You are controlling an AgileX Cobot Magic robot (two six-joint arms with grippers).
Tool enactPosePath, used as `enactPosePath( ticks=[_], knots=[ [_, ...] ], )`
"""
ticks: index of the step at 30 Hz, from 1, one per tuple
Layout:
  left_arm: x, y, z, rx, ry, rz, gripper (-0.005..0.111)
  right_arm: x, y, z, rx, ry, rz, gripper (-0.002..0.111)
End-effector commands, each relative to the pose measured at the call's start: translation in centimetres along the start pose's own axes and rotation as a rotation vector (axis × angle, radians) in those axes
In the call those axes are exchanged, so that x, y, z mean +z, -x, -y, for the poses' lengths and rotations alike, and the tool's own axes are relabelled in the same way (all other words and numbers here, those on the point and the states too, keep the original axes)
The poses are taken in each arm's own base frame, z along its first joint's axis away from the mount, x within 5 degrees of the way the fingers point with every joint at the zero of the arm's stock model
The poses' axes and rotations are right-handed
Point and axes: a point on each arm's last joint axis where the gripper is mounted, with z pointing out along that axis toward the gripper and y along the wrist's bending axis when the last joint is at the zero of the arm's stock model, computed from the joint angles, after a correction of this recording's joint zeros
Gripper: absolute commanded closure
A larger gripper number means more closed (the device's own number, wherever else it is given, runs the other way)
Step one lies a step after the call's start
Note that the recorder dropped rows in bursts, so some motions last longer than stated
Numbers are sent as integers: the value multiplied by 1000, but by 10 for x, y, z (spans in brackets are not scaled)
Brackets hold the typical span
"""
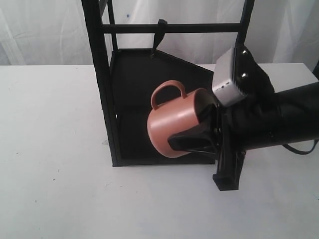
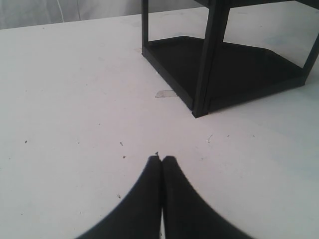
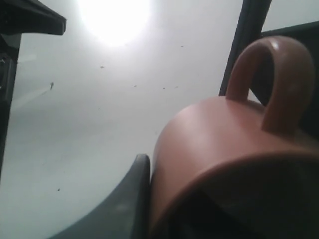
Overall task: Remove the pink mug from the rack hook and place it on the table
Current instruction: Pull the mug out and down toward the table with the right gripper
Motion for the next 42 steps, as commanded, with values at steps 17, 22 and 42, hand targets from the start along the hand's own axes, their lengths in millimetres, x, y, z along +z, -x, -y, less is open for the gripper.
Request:
enactPosePath(
  ticks=[17,22,42],
  knots=[
    [0,-1,0,-9,2,3,107,11,-23,-11,-76,-132,-405,108],
    [0,-1,0,-9,2,3,107,8,-32,-9,-5,-213,-539,108],
    [0,-1,0,-9,2,3,107,33,-51,-12,68,-256,-753,108]
  ],
)
